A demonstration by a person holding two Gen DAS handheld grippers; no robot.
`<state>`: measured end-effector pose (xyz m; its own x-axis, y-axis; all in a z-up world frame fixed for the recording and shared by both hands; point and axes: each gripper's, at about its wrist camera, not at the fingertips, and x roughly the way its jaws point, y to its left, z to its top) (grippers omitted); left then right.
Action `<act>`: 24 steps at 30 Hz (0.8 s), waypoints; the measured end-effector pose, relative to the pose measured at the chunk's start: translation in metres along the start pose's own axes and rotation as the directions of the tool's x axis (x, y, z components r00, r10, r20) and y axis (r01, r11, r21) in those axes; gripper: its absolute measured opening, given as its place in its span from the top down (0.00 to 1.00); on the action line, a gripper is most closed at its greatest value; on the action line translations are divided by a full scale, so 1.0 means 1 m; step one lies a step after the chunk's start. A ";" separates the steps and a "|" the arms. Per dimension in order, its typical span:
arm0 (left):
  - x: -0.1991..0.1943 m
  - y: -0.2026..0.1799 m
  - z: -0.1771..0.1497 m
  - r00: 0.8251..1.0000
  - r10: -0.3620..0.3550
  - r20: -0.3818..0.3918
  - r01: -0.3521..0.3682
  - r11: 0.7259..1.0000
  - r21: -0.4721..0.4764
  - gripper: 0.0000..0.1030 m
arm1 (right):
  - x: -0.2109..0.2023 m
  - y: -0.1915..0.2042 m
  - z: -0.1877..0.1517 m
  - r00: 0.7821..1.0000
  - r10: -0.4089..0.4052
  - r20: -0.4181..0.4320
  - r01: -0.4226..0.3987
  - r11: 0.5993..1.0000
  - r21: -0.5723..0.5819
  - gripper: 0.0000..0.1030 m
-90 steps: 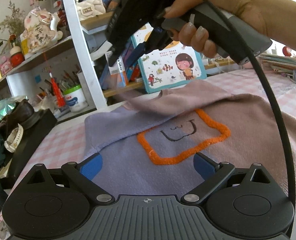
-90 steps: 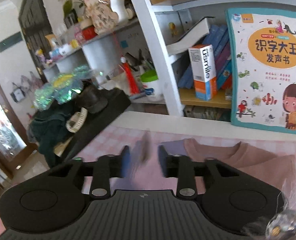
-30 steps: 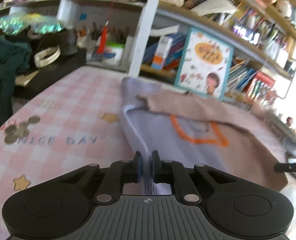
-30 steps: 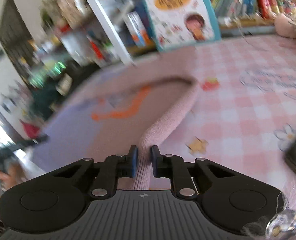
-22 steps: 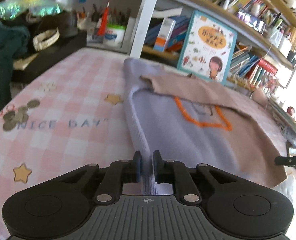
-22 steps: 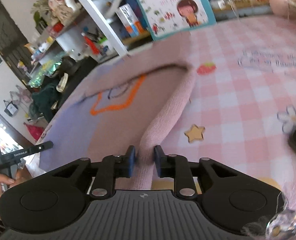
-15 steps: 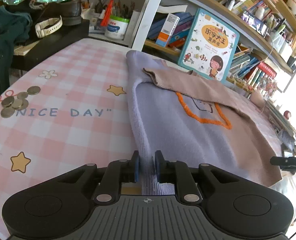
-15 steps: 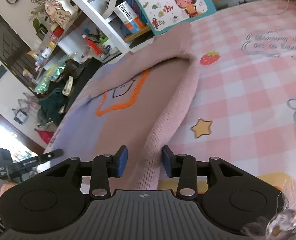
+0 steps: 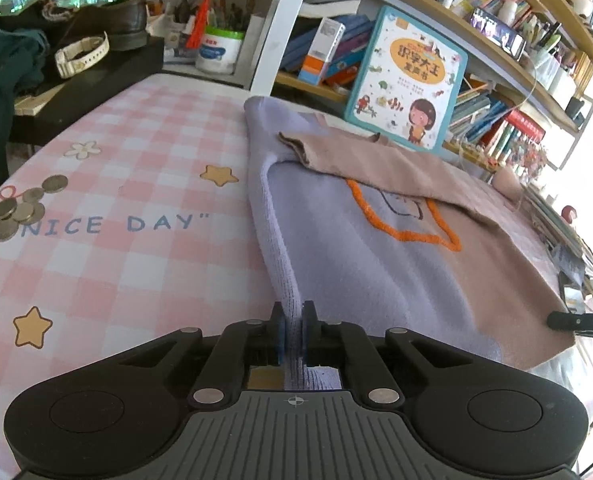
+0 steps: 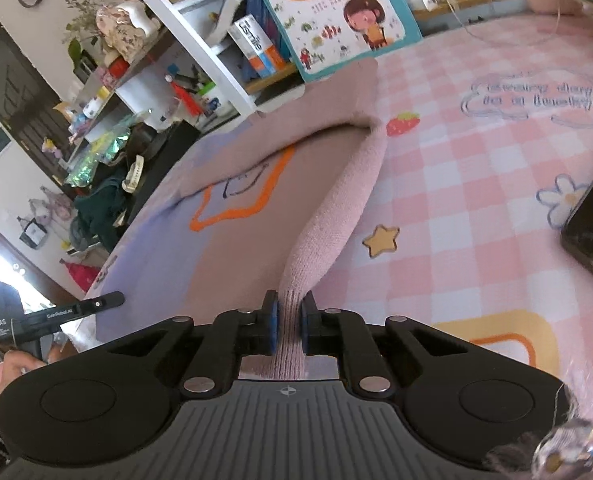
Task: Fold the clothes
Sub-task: 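Lift the hem with both tools and fold it toward the collar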
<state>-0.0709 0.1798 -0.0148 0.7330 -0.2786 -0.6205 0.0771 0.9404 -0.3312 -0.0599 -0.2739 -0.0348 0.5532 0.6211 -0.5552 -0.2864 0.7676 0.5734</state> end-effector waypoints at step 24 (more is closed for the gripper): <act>-0.038 0.016 -0.028 0.986 -0.154 -0.063 0.145 0.980 -0.134 0.95 | -0.038 -0.006 -0.028 0.995 0.085 -0.057 -0.079 0.992 0.097 0.91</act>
<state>-0.1164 0.2001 -0.0160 0.6683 -0.4318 -0.6058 0.0911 0.8557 -0.5094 -0.1012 -0.2978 -0.0334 0.4810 0.6921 -0.5382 -0.2517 0.6971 0.6714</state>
